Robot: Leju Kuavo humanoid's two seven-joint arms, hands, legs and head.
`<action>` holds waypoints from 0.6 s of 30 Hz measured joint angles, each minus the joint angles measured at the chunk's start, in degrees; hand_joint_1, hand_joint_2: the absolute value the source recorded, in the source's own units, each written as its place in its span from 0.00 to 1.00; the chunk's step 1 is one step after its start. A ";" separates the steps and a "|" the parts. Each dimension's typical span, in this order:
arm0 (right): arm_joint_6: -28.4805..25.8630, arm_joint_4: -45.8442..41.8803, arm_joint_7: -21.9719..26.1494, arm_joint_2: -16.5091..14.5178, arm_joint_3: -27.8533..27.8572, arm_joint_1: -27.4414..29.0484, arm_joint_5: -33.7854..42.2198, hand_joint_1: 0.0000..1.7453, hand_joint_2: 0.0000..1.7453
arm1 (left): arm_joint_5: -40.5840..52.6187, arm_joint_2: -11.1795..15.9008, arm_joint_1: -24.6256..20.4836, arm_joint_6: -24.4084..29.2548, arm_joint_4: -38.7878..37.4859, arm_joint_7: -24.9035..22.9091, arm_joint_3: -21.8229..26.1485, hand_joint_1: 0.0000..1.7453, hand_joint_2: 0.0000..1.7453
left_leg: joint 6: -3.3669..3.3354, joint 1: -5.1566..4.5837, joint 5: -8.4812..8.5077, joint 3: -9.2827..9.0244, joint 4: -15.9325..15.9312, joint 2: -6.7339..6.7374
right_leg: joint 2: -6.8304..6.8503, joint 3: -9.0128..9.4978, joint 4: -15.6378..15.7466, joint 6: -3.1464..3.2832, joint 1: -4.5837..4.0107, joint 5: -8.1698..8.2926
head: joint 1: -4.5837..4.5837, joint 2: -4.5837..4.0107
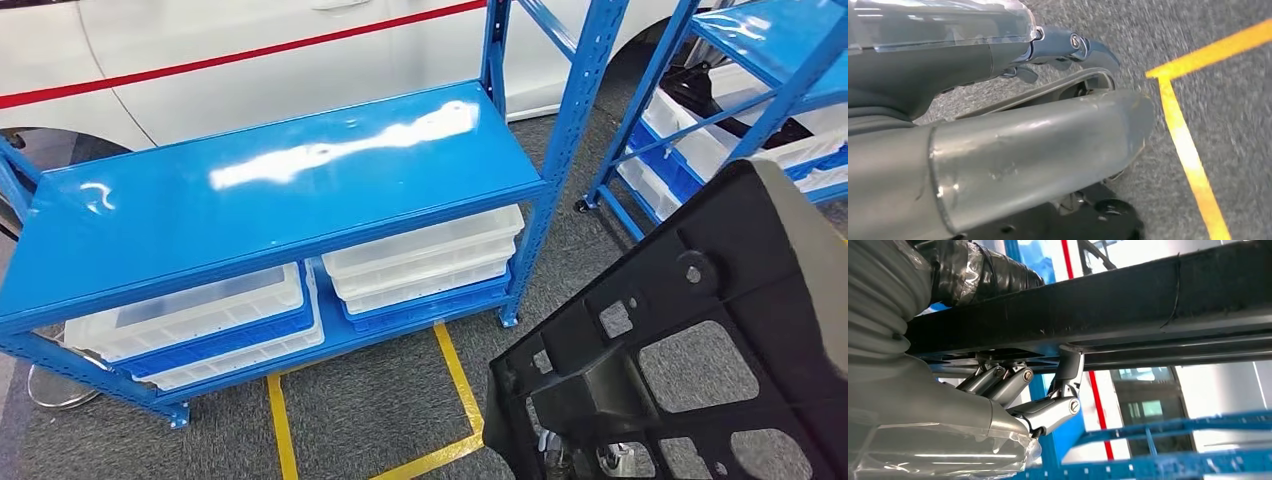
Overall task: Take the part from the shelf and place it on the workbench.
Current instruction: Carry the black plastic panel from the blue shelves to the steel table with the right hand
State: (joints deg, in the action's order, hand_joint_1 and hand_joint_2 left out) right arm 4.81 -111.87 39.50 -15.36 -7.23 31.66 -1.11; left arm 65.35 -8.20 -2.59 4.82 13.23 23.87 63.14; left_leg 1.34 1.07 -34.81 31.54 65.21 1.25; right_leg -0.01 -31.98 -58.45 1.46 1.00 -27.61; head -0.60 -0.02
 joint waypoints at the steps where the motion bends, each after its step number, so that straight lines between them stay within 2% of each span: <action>1: 0.24 0.09 0.00 -0.31 0.28 -0.02 -0.16 1.00 1.00 | -0.03 0.00 0.08 -0.03 -0.01 -0.03 0.10 0.00 0.00 | 0.00 0.00 -1.74 1.95 4.06 -0.50 | -0.63 -0.12 -0.05 0.12 -0.10 0.05 | 0.01 0.00; 2: 0.38 0.21 0.00 -0.55 0.57 -0.02 -0.34 1.00 1.00 | -0.06 0.00 0.18 -0.04 0.00 -0.08 0.18 0.00 0.00 | -0.06 0.00 -2.58 3.52 7.19 -0.65 | -1.34 -0.18 -0.11 0.18 -0.21 0.08 | 0.00 0.01; 3: 0.50 0.34 0.00 -0.72 0.85 -0.02 -0.51 1.00 1.00 | -0.09 0.00 0.24 -0.05 0.00 -0.15 0.26 0.00 0.00 | -0.20 -0.01 -2.19 4.25 8.35 -0.71 | -2.11 -0.19 -0.18 0.20 -0.31 0.08 | 0.01 0.01; 4: 0.67 0.47 0.00 -0.89 1.09 -0.02 -0.68 1.00 1.00 | -0.11 0.00 0.26 -0.05 0.00 -0.23 0.36 0.00 0.00 | -0.43 -0.03 -0.62 3.93 7.16 -0.86 | -2.93 -0.13 -0.25 0.20 -0.39 0.08 | 0.00 0.01; 5: 0.90 0.56 0.00 -1.09 1.30 -0.02 -0.83 1.00 1.00 | -0.11 0.00 0.26 -0.07 0.01 -0.29 0.43 0.00 0.00 | -0.76 -0.07 1.75 2.69 3.94 -1.39 | -3.73 -0.04 -0.29 0.20 -0.45 0.07 | 0.01 0.01; 7: 1.40 0.63 0.00 -1.61 1.71 -0.10 -1.07 1.00 1.00 | -0.06 0.10 0.26 -0.13 0.01 -0.36 0.57 0.00 0.00 | -1.64 -0.08 5.59 -0.33 -3.80 -4.47 | -5.19 -0.04 -0.40 0.03 -0.47 0.11 | -0.01 0.01; 8: 1.62 0.64 0.00 -1.85 1.91 -0.15 -1.16 1.00 1.00 | -0.03 0.15 0.26 -0.17 0.00 -0.38 0.64 0.00 0.00 | -1.93 -0.13 6.37 -1.30 -6.21 -5.85 | -5.85 -0.24 -0.47 -0.24 -0.37 0.20 | 0.01 0.00; 9: 1.79 0.65 0.00 -2.05 2.10 -0.20 -1.26 1.00 1.00 | 0.00 0.20 0.24 -0.20 0.00 -0.42 0.73 0.00 0.00 | -2.11 -0.19 6.46 -1.71 -7.31 -6.73 | -6.57 -0.53 -0.50 -0.62 -0.19 0.35 | 0.02 0.00; 11: 2.13 0.67 0.01 -2.40 2.45 -0.21 -1.49 1.00 1.00 | 0.06 0.14 0.13 -0.23 0.00 -0.49 0.88 0.00 0.00 | -2.27 -0.22 6.61 -1.97 -8.02 -5.84 | -7.85 -1.00 -0.38 -1.55 0.06 0.72 | 0.06 0.01; 12: 2.29 0.67 0.02 -2.55 2.70 -0.19 -1.61 1.00 1.00 | 0.13 0.09 0.06 -0.23 0.01 -0.51 0.95 0.00 0.00 | -2.47 -0.13 6.90 -2.12 -8.51 -5.05 | -7.22 -1.21 -0.59 -1.87 0.00 0.62 | 0.04 0.01; 13: 2.48 0.67 0.02 -2.68 2.97 -0.25 -1.75 1.00 1.00 | 0.20 0.04 0.03 -0.23 0.00 -0.51 1.00 0.00 0.00 | -2.78 -0.02 7.21 -2.29 -9.03 -4.20 | -5.74 -1.71 -1.51 -2.09 -0.15 -0.06 | 0.02 0.01; 15: 2.80 0.71 0.01 -2.80 3.47 -0.47 -1.97 1.00 1.00 | 0.40 0.01 0.03 -0.23 0.01 -0.51 1.15 0.00 0.00 | -3.26 -0.05 7.53 -2.41 -9.59 -2.33 | -1.85 -4.31 -6.83 -2.38 -0.27 -3.33 | -0.03 0.00; 16: 2.91 0.77 0.01 -2.83 3.63 -0.58 -2.04 1.00 1.00 | 0.47 0.02 0.08 -0.23 0.01 -0.51 1.25 0.00 0.00 | -3.41 -0.16 7.52 -2.32 -9.60 -1.38 | -0.85 -6.15 -10.65 -2.56 -0.18 -5.28 | -0.04 0.00; 17: 2.97 0.86 0.00 -2.85 3.80 -0.62 -2.07 1.00 1.00 | 0.54 0.03 0.11 -0.22 0.01 -0.52 1.34 0.00 0.00 | -3.44 -0.26 7.49 -2.21 -9.56 -0.40 | -0.46 -7.68 -13.92 -2.75 -0.05 -6.58 | -0.05 0.01; 18: 3.01 0.96 0.00 -2.87 3.97 -0.61 -2.07 1.00 1.00 | 0.57 0.03 0.11 -0.22 0.01 -0.52 1.40 0.00 0.00 | -3.43 -0.33 7.43 -2.16 -9.51 0.54 | -0.30 -8.30 -15.47 -2.90 0.04 -6.77 | -0.04 0.01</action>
State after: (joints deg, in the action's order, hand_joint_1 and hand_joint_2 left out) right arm 7.82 -110.92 39.50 -18.23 -3.26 31.05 -3.17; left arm 65.93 -8.16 -2.47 4.60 13.25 23.34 64.54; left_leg -2.09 0.75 -27.38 29.38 55.70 1.80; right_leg -0.30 -40.28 -73.92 -1.43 1.04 -34.38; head -0.63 -0.01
